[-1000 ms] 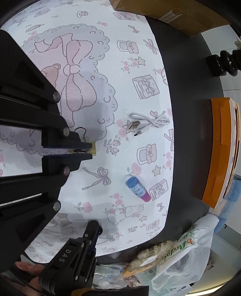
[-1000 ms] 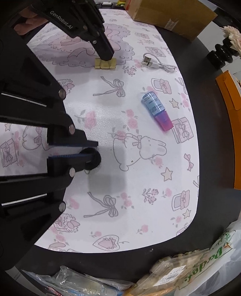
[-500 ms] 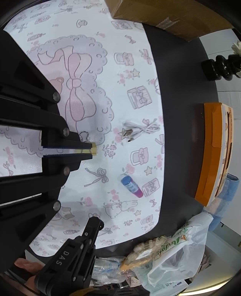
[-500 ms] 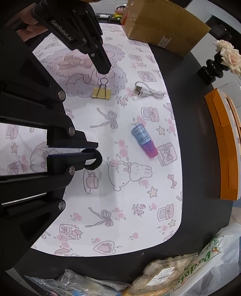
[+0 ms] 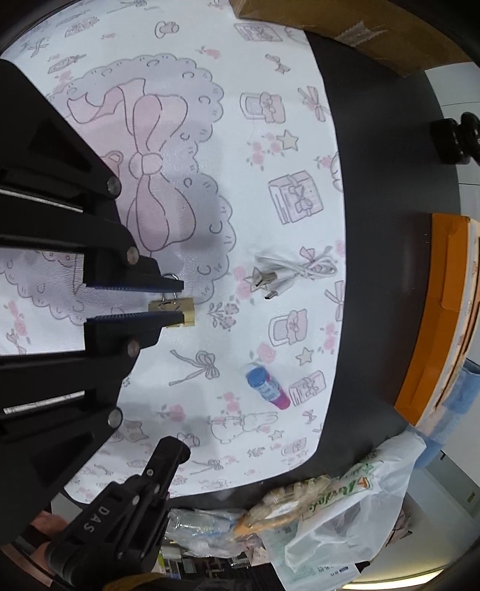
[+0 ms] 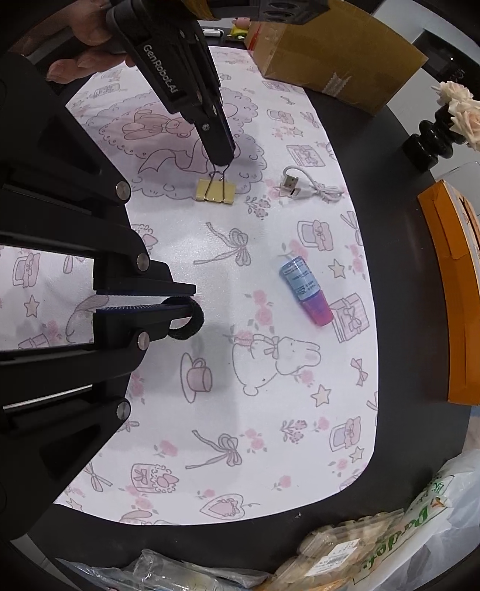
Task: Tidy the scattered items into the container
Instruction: 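Carry the binder clip and hair tie with both grippers over the box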
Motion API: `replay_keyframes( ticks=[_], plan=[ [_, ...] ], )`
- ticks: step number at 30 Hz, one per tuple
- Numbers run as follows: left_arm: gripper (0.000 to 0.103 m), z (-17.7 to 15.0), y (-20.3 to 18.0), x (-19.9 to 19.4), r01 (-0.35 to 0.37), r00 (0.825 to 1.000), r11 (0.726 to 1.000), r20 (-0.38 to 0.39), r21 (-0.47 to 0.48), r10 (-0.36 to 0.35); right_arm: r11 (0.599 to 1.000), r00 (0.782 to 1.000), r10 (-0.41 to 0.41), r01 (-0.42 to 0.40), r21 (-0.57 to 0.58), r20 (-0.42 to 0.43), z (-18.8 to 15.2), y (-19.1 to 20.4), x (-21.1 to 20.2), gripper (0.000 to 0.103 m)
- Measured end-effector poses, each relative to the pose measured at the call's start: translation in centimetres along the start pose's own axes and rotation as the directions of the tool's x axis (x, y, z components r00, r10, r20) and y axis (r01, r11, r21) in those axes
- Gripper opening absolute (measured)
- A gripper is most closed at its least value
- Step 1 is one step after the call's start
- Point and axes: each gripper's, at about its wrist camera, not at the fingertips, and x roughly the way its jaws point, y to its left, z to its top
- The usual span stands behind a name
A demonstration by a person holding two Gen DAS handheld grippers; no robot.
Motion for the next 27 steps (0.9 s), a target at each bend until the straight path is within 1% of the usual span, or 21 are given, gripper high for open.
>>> replay_keyframes(
  ticks=[3, 6, 7, 8, 15, 21, 27],
  plan=[
    [0.01, -0.1, -0.5, 0.7, -0.015, 1.0, 1.0, -0.016, 0.004, 0.015, 1.0, 1.0, 0.009, -0.009, -0.004, 0.004, 0.2, -0.1, 0.2, 0.004],
    [0.008, 0.0, -0.7, 0.9, -0.038, 0.999, 0.999, -0.013, 0.01, 0.038, 1.0, 1.0, 0.014, -0.014, 0.006, 0.002, 0.4, -0.5, 0.4, 0.004],
    [0.006, 0.1, -0.8, 0.9, -0.04, 0.999, 0.999, -0.009, 0.013, 0.04, 1.0, 1.0, 0.014, -0.014, 0.006, 0.002, 0.4, -0.6, 0.4, 0.004],
    [0.001, 0.1, -1.0, 0.7, -0.034, 0.999, 0.999, -0.004, 0.017, 0.034, 1.0, 1.0, 0.015, -0.015, 0.005, 0.002, 0.4, -0.6, 0.4, 0.004],
    [0.001, 0.0, -1.9, -0.4, -0.047, 0.999, 0.998, 0.018, 0.047, 0.046, 1.0, 1.0, 0.015, -0.015, -0.006, 0.001, 0.5, 0.0, 0.0, 0.004],
    [0.001, 0.0, -1.9, -2.1, -0.053, 0.998, 0.997, 0.035, 0.061, 0.051, 1.0, 1.0, 0.012, -0.012, -0.013, 0.016, 0.7, 1.0, -1.5, 0.004],
    [0.001, 0.4, -1.3, -5.4, -0.06, 0.996, 0.996, 0.074, 0.064, 0.055, 0.999, 0.999, -0.002, 0.003, -0.035, 0.042, 1.3, 3.1, -4.5, 0.004]
  ],
)
